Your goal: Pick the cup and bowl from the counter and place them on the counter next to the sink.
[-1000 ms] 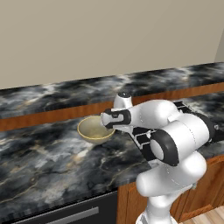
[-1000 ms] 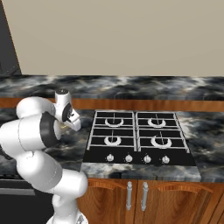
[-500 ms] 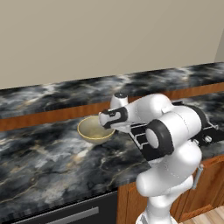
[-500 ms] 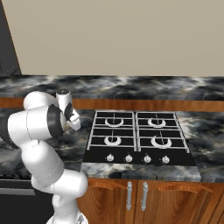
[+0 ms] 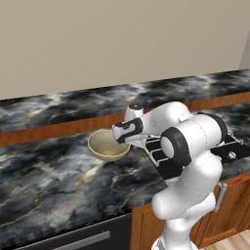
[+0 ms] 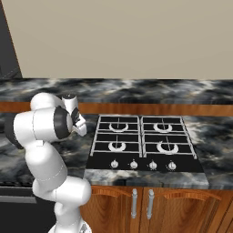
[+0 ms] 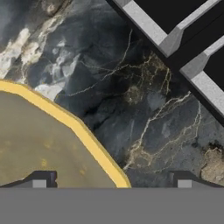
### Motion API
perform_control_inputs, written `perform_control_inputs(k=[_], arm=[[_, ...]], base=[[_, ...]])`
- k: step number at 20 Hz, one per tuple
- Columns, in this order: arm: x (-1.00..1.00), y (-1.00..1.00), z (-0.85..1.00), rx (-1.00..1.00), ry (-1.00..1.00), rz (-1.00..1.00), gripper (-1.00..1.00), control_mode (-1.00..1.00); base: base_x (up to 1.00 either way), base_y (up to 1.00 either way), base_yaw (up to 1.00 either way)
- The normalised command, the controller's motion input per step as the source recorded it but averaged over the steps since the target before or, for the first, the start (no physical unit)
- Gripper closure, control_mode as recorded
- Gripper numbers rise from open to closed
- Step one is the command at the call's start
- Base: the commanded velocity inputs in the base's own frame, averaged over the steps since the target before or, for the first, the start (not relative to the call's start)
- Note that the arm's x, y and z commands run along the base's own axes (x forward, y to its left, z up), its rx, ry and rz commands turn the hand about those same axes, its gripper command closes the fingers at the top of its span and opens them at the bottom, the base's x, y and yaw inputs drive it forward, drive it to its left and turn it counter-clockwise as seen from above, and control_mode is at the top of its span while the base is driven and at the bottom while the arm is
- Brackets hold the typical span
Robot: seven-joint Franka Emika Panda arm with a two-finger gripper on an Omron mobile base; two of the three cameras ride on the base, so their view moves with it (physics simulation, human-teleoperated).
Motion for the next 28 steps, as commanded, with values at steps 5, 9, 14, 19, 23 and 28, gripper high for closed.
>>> perform_control_inputs(k=[5, 9, 14, 19, 23, 28], arm=[[0.00, 0.00, 0.00, 0.00, 0.00, 0.00, 1.00, -1.00], [0.00, 0.00, 0.00, 0.00, 0.00, 0.00, 1.00, -1.00], [0.00, 0.00, 0.00, 0.00, 0.00, 0.00, 1.00, -1.00], [0.00, 0.00, 0.00, 0.00, 0.00, 0.00, 1.00, -1.00], [-0.01, -0.04, 0.17, 0.01, 0.00, 0.00, 1.00, -1.00], [-0.06, -0.02, 0.41, 0.08, 0.00, 0.00, 1.00, -1.00]], base=[[0.00, 0.00, 0.00], [0.00, 0.00, 0.00], [0.00, 0.00, 0.00], [0.00, 0.00, 0.00], [0.00, 0.00, 0.00], [0.00, 0.00, 0.00]])
